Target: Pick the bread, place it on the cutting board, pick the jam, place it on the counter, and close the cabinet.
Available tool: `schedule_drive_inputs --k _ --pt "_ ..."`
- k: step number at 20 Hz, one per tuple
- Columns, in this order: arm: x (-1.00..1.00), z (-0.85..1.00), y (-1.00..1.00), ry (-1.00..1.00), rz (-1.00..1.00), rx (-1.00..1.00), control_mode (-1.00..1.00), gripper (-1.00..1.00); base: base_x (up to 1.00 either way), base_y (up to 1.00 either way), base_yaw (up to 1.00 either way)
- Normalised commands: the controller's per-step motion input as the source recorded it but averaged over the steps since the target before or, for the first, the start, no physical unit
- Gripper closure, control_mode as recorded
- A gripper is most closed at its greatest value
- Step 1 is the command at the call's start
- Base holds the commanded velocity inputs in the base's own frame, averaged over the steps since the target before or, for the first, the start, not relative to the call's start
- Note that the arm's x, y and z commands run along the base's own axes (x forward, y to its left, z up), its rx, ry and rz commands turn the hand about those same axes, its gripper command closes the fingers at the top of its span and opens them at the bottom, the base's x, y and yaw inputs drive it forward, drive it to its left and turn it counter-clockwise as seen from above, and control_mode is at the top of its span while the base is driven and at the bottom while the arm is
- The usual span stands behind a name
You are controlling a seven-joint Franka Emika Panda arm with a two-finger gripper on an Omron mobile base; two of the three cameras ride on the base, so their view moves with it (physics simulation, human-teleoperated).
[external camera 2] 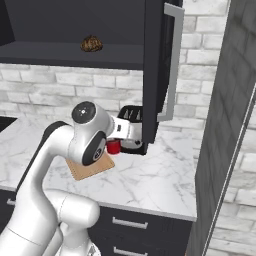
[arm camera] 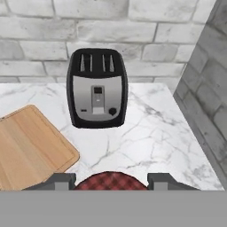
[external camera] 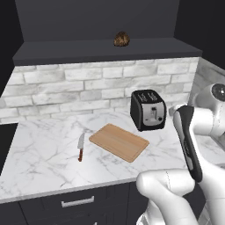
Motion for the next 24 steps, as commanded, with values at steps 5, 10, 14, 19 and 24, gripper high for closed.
schedule_drive_inputs --k 5,10,14,19,24 --pt "0.13 -0.28 -0.16 0.00 0.00 -0.01 -1.00 1.00 0.00 0.00 0.00" --pt "0.13 -0.29 -0.18 0.00 0.00 0.00 -1.00 1.00 0.00 0.00 0.00" --pt "0.14 -0.28 -0.19 0.00 0.00 0.00 -1.00 1.00 0.00 0.00 0.00" --pt "0.14 -0.28 -0.22 0.00 0.00 0.00 -1.00 1.00 0.00 0.00 0.00" --pt "0.15 -0.29 -0.20 0.00 0.00 0.00 -1.00 1.00 0.00 0.00 0.00"
